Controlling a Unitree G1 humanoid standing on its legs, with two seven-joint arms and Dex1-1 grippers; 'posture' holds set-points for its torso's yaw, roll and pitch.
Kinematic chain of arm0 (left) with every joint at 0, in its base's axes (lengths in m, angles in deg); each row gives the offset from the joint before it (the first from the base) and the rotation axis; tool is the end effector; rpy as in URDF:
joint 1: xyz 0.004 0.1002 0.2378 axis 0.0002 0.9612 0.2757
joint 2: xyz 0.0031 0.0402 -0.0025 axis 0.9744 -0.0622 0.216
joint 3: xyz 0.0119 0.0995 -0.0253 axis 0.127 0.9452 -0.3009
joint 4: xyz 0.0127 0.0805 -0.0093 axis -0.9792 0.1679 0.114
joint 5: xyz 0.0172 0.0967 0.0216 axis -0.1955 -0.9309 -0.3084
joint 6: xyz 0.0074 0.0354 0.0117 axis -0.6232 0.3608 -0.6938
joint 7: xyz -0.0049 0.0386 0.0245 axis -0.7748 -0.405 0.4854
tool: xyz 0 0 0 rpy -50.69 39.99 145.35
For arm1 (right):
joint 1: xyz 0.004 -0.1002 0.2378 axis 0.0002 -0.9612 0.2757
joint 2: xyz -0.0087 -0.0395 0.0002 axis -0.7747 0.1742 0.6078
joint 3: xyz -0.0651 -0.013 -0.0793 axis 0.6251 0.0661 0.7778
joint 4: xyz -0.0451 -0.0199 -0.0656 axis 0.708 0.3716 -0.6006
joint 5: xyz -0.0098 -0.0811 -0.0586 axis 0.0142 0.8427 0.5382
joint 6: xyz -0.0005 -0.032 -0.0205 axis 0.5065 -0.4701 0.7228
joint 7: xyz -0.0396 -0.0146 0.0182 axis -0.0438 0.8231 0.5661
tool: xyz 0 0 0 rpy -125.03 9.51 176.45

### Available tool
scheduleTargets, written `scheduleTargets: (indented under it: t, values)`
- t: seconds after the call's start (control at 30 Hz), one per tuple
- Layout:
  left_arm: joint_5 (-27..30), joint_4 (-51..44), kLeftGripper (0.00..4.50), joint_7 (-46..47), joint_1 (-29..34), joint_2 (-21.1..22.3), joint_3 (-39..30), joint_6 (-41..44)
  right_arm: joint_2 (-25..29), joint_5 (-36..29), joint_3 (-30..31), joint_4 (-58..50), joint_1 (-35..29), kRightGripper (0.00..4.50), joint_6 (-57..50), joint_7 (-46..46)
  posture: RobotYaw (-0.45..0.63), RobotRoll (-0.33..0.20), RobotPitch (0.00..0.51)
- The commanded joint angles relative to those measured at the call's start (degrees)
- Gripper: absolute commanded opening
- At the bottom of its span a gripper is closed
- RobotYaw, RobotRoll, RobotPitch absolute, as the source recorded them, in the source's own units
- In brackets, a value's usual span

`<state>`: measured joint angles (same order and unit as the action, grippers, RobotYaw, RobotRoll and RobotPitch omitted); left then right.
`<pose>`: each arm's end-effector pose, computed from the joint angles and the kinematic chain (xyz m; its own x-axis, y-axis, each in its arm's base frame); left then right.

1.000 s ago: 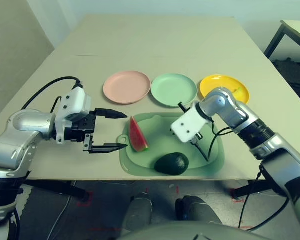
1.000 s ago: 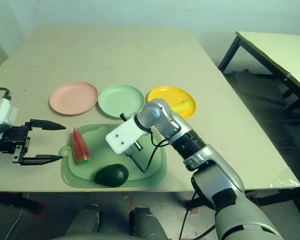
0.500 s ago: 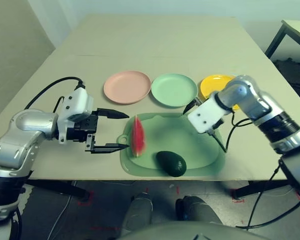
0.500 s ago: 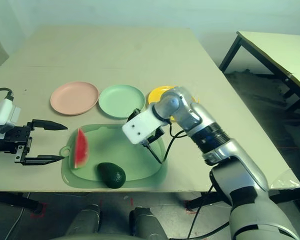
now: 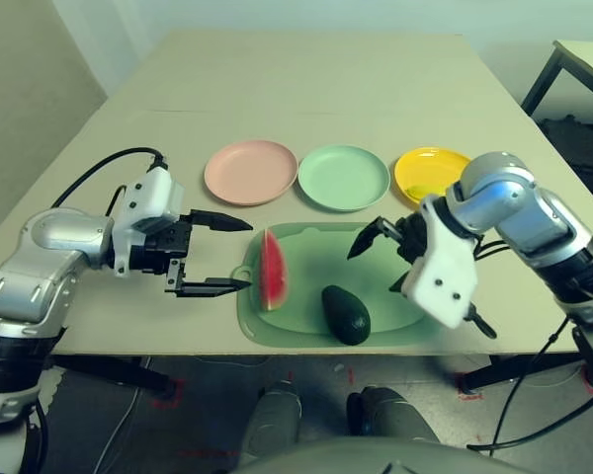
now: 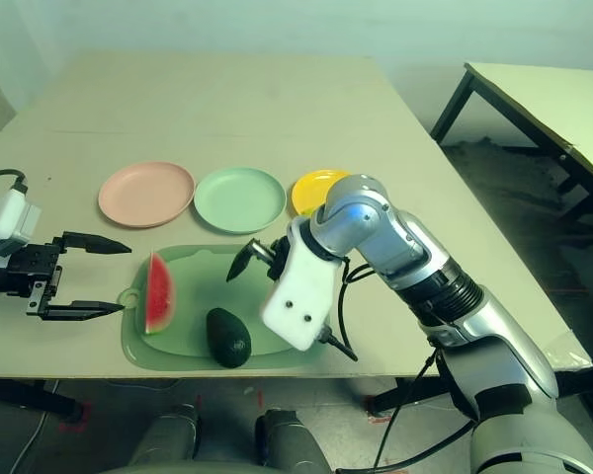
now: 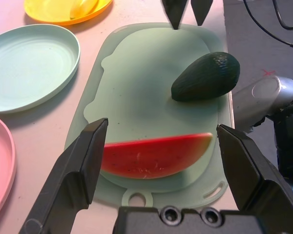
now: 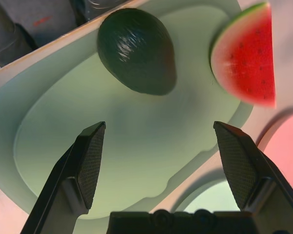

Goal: Place the fruits into color-matched plates.

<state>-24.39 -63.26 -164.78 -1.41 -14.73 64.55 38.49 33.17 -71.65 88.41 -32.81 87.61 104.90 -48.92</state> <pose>0.2294 0.2847 0.2078 0.2293 -0.8746 -0.4271 0.9624 0.1382 0.2338 0.2692 -0.1245 0.2364 -0.0132 0.5594 -0.8288 -0.4101 -0.7590 -0.5057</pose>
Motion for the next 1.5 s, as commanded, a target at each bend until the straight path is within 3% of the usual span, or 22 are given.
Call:
scheduleTargets:
  t: [0.03, 0.23, 0.3, 0.47, 0.63, 1.5]
  values:
    - [-0.35, -0.76, 4.50, -0.12, 1.20, 0.03, 0.27, -0.07, 1.31, 2.50, -2.81, 0.91, 2.21, 4.46, -10.74, 1.66, 0.07, 0.000, 0.093]
    - [-0.94, 0.64, 4.50, -0.49, 0.13, -0.79, 1.51, -0.80, 6.36, -2.34, -4.92, -10.19, 0.61, 4.46, -33.07, -2.06, 0.04, 0.000, 0.091]
    - [-1.26, 1.39, 4.50, -0.72, -0.80, -1.30, 2.18, -1.11, 6.90, -4.42, -5.40, -13.29, -0.34, 4.46, -31.18, -2.81, 0.03, 0.000, 0.089]
    - [-1.85, 3.00, 4.50, -1.29, -2.59, -2.03, 3.18, -1.83, 7.09, -3.81, -3.00, -13.46, -1.89, 4.46, -8.02, -3.28, 0.02, 0.000, 0.085]
    - [-2.23, 3.87, 4.50, -1.73, -3.42, -1.95, 3.07, -2.18, 3.93, -1.64, 0.44, -9.13, 0.21, 4.46, 1.81, -3.28, 0.04, 0.000, 0.086]
    - [-1.75, 1.75, 4.50, -1.17, -1.24, -0.73, 1.39, -1.27, -6.06, 3.59, 7.75, -7.40, -2.40, 4.46, -9.08, -0.97, 0.08, 0.000, 0.103]
